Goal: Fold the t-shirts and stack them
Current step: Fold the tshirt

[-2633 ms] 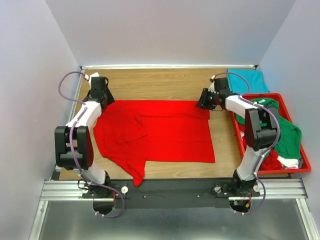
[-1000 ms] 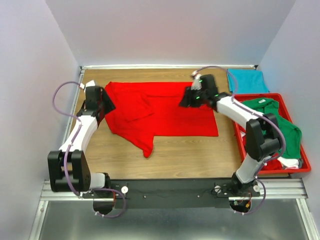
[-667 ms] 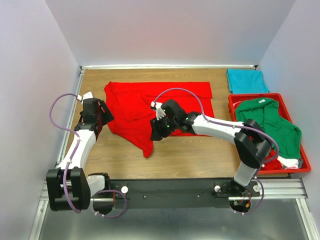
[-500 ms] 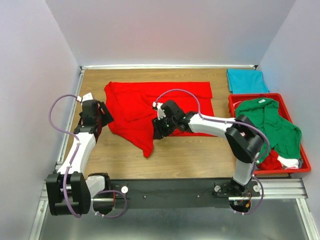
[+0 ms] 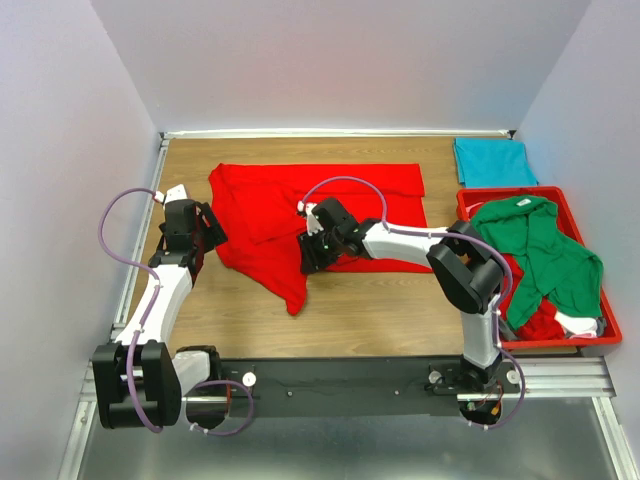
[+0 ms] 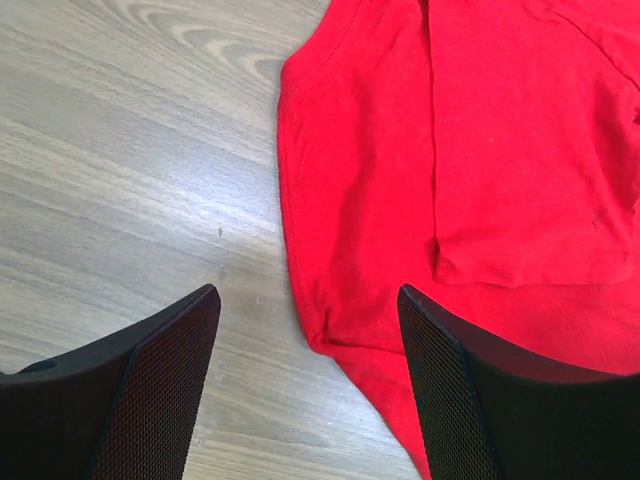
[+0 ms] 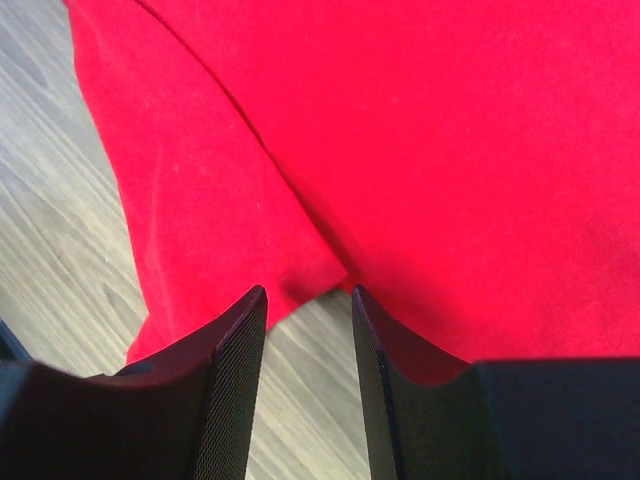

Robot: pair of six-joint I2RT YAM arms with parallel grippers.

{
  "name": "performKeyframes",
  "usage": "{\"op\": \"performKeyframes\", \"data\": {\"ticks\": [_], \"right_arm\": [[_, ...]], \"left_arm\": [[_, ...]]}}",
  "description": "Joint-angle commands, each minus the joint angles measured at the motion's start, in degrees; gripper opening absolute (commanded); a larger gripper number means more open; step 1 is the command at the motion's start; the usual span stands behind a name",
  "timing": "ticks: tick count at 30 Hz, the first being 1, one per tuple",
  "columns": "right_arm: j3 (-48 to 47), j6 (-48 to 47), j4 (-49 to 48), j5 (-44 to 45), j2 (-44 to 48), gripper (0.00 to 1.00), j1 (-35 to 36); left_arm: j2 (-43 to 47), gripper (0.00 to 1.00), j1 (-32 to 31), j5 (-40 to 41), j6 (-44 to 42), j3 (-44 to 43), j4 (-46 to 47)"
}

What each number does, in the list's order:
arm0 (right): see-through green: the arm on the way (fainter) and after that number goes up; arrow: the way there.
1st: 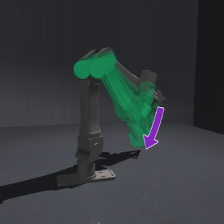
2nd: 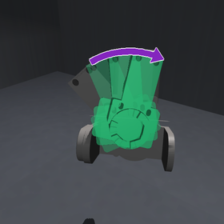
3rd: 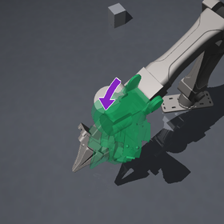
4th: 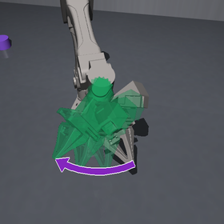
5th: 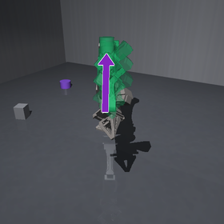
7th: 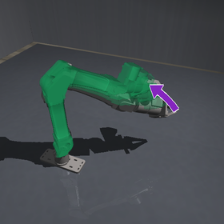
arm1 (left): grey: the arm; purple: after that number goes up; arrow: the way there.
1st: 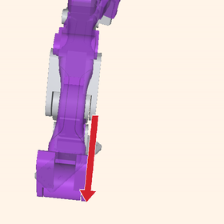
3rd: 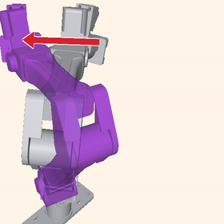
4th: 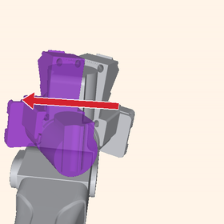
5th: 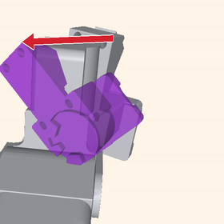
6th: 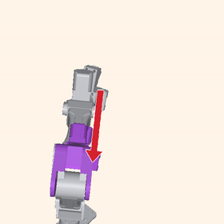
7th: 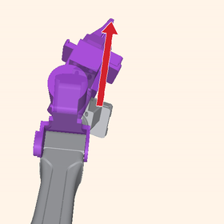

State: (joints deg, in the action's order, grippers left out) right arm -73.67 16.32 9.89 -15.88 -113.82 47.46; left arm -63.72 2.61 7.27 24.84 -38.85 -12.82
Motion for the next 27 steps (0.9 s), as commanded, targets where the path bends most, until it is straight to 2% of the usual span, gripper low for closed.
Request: {"op": "performKeyframes", "data": {"ticks": [1, 7, 14, 20, 27], "right_arm": [[-2.18, -1.11, -0.66, 0.32, -2.1, 0.45, 0.17], [-2.8, -0.85, -0.66, -1.43, -2.99, 0.35, 0.18], [-3.41, -0.85, -0.57, -3.71, -0.53, 0.13, 0.17], [-4.29, 0.29, -0.75, -6.09, -0.27, 0.01, 0.26], [-5.08, 2.58, -0.66, -11.62, 2.46, 0.01, 2.89]], "left_arm": [[-0.08, 0.8, 0.11, -0.76, -0.85, -0.43, 1.92], [-0.26, 0.8, 0.29, -0.76, -0.93, -0.44, 2.01], [-0.61, 0.8, 0.29, -1.2, -1.02, -0.44, 2.1], [-0.53, 0.8, 0.29, -1.38, -1.02, -0.35, 2.18], [-0.52, 0.8, 0.99, -1.29, -0.41, -0.35, 1.92]]}}
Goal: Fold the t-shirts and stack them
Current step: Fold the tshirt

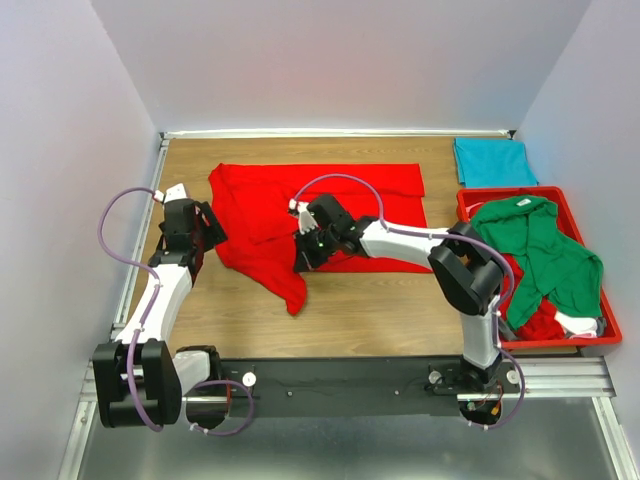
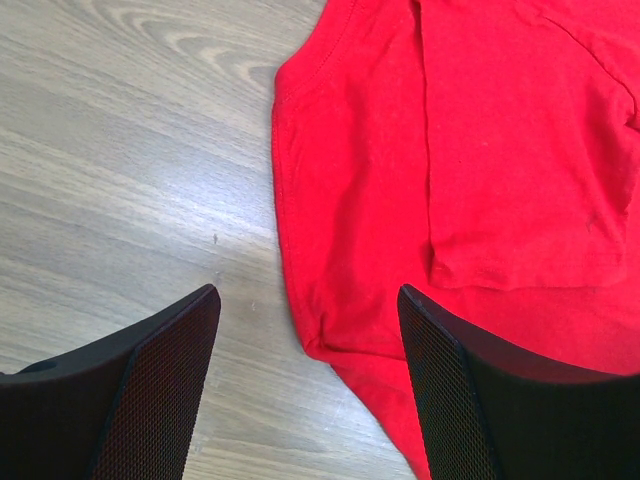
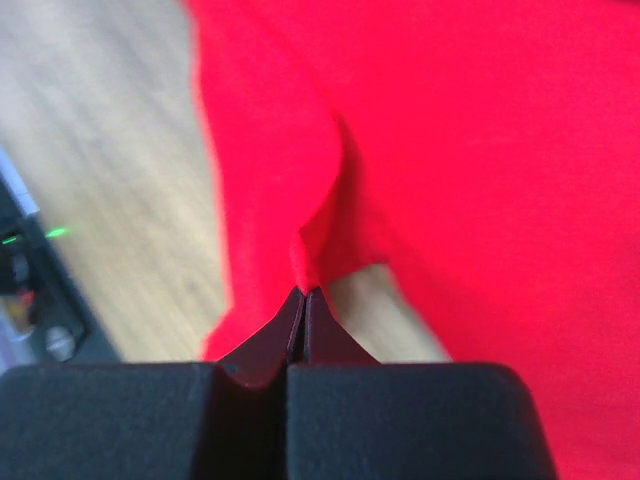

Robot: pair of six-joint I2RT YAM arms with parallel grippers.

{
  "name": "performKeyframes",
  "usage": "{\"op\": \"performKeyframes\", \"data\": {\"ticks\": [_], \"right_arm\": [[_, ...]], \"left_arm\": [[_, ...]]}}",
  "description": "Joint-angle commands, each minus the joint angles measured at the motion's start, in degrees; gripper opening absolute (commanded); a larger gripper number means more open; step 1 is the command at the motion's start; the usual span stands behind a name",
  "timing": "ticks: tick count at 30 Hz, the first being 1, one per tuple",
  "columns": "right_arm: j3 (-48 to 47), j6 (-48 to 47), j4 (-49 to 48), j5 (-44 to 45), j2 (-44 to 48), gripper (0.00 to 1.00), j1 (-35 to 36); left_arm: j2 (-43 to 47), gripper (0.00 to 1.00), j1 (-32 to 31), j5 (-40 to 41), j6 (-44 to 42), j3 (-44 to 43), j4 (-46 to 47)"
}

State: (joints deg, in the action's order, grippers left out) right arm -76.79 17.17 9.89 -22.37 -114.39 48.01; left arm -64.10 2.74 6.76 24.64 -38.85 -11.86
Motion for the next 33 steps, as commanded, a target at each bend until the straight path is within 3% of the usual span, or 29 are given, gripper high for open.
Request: {"op": "performKeyframes", "data": {"ticks": [1, 17, 20, 25, 29, 33], "right_arm": [[-2.3, 1.99, -0.57, -6.53, 3.03, 0.01, 2.87], [-14.07, 7.35, -0.66, -11.9, -7.33, 0.03, 17.55], [-15.31, 7.7, -0.66, -12.96, -9.18, 0.14, 18.7], [-13.92, 7.27, -0.49, -14.29, -7.88, 0.24, 19.58], [-7.09, 6.21, 0.13, -4.91, -0.24, 0.42, 18.36], [2.95, 8.14, 1.97, 5.56, 9.16, 0.52, 10.56]], "left_arm": [[-0.15, 0.8, 1.21, -0.79, -0.04, -0.35, 0.87], [0.55, 0.79, 6.13, -0.35, 1.28, -0.09, 0.17], [0.64, 0.79, 6.22, -0.44, 1.2, -0.08, 0.17], [0.2, 0.79, 6.22, -1.05, 0.85, 0.0, 0.17], [-0.06, 0.79, 6.22, -1.14, 0.67, 0.53, -0.45], [-0.59, 0.79, 6.13, -2.46, 1.19, 0.53, -1.76]]}}
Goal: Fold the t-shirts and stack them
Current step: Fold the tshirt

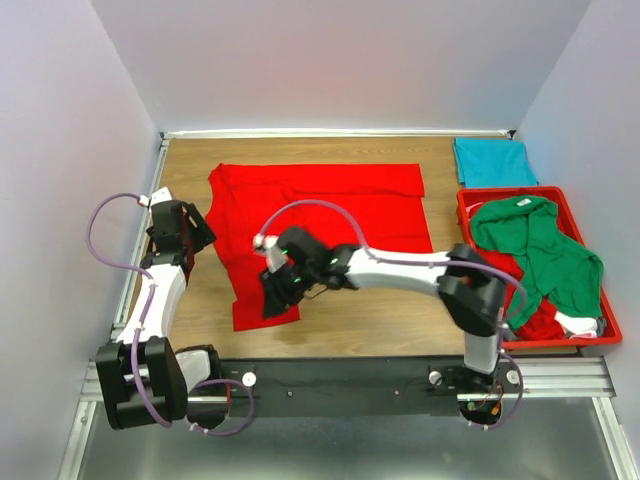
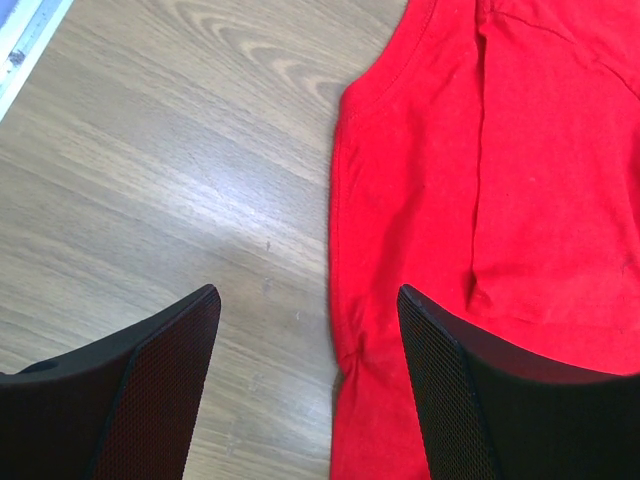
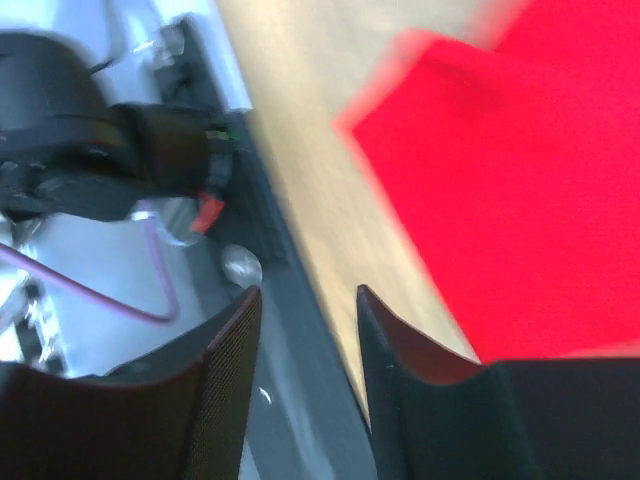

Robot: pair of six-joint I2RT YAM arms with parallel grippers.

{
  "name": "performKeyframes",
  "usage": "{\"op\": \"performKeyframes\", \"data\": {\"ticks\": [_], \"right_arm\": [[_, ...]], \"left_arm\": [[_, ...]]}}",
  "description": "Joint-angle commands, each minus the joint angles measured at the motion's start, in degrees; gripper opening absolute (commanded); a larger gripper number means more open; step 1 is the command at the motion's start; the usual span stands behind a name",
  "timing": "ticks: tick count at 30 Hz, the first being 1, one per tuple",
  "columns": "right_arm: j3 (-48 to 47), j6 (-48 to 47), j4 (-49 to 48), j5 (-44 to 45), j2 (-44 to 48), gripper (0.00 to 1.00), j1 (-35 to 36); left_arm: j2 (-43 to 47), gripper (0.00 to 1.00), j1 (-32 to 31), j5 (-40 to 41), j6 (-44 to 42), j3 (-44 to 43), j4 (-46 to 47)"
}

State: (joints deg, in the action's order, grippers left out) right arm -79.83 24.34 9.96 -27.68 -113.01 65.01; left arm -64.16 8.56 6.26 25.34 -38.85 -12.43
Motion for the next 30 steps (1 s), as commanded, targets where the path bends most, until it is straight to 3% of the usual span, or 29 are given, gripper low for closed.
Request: {"op": "performKeyframes", "data": {"ticks": [1, 8, 12, 20, 30], "right_arm": [[8.35, 0.89, 3.21, 15.68, 12.16, 0.54, -8.13], [20.23, -2.36, 9.9, 33.11, 24.14, 0.67, -22.2], [23.31, -3.07, 10.26, 37.25, 28.63, 0.68, -28.0], [25.69, -4.38, 10.17, 40.69, 31.45, 0.69, -30.91], [27.36, -5.35, 10.0, 40.87, 31.19, 0.69, -31.79]], "left_arm": [[-0.79, 0.79, 0.23, -2.22, 0.76, 0.53, -2.15], [-5.62, 0.79, -0.12, -5.11, 2.16, -0.43, -6.64], [-10.88, 0.78, -1.35, -6.0, 1.9, -2.28, -8.58], [-15.99, 0.73, -3.54, -8.55, 1.99, -3.51, -10.34], [-21.53, 0.66, -7.15, -3.01, 3.93, -5.01, -9.64]]}}
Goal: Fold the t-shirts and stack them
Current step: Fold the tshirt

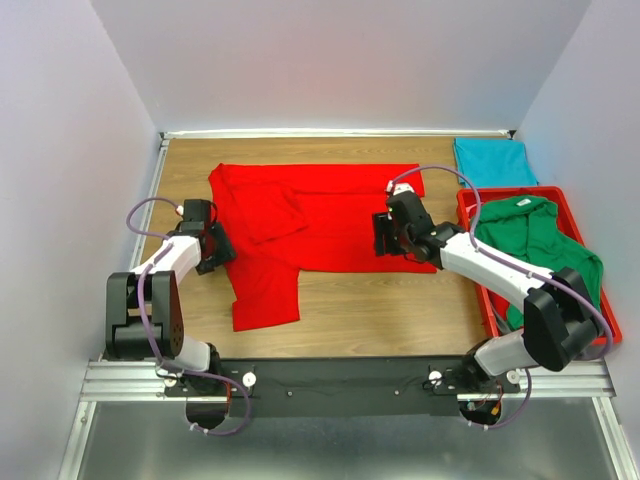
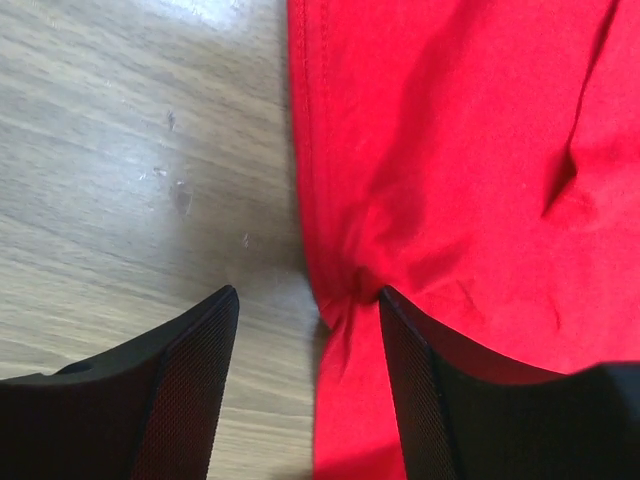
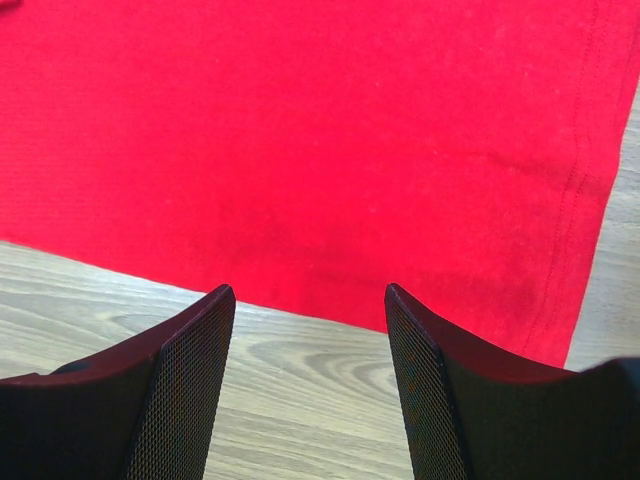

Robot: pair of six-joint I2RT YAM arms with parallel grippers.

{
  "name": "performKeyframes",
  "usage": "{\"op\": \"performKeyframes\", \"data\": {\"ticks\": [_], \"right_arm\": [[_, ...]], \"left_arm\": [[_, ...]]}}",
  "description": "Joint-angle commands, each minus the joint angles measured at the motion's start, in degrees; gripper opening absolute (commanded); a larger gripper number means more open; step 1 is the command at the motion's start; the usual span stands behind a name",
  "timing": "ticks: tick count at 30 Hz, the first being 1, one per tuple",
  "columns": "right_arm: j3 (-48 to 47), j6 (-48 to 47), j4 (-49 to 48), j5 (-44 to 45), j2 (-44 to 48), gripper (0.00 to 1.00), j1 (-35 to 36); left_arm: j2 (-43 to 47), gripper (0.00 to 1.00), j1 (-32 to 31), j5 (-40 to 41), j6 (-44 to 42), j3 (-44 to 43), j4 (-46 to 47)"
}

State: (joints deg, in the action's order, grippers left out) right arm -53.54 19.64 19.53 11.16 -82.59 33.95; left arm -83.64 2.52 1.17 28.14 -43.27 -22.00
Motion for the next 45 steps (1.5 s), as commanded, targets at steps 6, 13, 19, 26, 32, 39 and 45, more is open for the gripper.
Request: {"op": "performKeyframes", "data": {"ticks": [6, 13, 19, 26, 32, 39, 45], "right_arm": [[0.98, -0.74, 0.42, 2.46, 1.29, 0.69, -0.99], [1.77, 0.13, 0.51, 4.13, 1.73, 0.69, -2.57], [3.18, 1.98, 2.0, 4.22, 1.2, 0.69, -7.14], [4.75, 4.18, 4.9, 2.2, 0.58, 0.69, -12.51], [5.81, 4.7, 7.1, 1.86, -0.56, 0.63, -14.88], [7.57, 6.55, 7.98, -3.42, -2.49, 0.61, -19.54], [8.89, 8.22, 8.68, -4.66, -2.93, 0.59, -19.98]], "left_arm": [[-3.46, 0.49, -1.47, 4.02, 1.83, 0.46, -0.06], [-3.11, 0.23, -1.47, 3.58, 1.57, 1.25, 0.38], [-2.15, 0.03, -1.47, 2.88, 1.13, 1.25, 0.73], [-0.39, 0.0, -1.47, 1.47, 0.51, 1.69, 1.96], [1.72, 0.0, -0.95, 1.03, -0.36, 1.96, 2.22], [4.0, 0.0, -0.5, -0.11, -1.42, 2.22, 2.75], [4.8, 0.0, -0.24, -0.9, -2.12, 2.84, 3.63]]}}
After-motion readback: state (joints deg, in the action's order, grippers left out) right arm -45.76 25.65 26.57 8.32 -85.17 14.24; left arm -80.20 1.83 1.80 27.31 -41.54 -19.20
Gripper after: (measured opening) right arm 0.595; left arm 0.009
